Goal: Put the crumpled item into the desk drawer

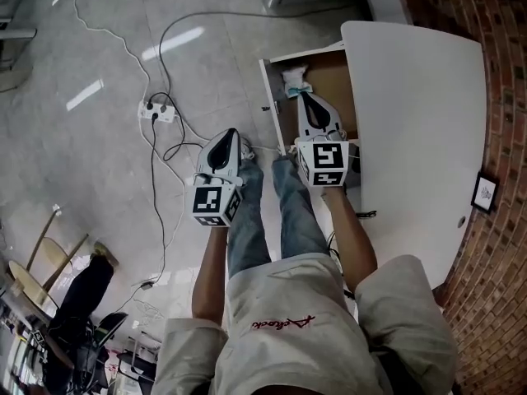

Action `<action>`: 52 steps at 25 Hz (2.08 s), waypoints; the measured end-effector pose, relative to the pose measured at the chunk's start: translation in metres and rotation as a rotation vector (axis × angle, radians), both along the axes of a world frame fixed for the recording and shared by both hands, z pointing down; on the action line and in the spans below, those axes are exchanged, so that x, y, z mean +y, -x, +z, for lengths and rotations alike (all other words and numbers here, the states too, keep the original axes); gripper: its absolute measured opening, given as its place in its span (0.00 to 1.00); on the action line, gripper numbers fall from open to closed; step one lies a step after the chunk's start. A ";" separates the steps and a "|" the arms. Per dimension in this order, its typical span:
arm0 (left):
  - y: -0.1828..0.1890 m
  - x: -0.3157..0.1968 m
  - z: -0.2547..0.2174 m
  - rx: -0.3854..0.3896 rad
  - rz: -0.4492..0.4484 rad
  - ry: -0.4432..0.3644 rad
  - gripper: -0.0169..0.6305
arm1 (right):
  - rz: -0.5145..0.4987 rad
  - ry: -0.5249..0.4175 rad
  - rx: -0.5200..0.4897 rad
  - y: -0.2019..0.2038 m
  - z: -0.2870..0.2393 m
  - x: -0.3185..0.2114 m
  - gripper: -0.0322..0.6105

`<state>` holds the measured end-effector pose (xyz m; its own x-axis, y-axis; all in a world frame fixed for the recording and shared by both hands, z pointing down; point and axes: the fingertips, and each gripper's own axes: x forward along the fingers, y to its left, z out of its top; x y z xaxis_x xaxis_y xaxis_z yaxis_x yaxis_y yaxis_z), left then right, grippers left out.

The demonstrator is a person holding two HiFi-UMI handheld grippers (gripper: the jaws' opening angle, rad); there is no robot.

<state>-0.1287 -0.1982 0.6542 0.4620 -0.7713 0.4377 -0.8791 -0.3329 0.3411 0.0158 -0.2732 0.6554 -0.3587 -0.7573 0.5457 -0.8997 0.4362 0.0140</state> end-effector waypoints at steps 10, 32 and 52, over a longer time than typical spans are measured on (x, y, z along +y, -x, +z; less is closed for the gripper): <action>0.005 -0.007 -0.083 0.004 -0.033 -0.064 0.04 | 0.014 -0.062 -0.010 -0.011 -0.090 0.011 0.07; 0.041 -0.025 -0.252 -0.079 -0.104 -0.288 0.04 | -0.009 -0.270 -0.055 -0.033 -0.256 0.001 0.07; 0.037 -0.040 -0.313 -0.108 -0.125 -0.409 0.04 | -0.028 -0.378 -0.084 -0.042 -0.317 0.017 0.07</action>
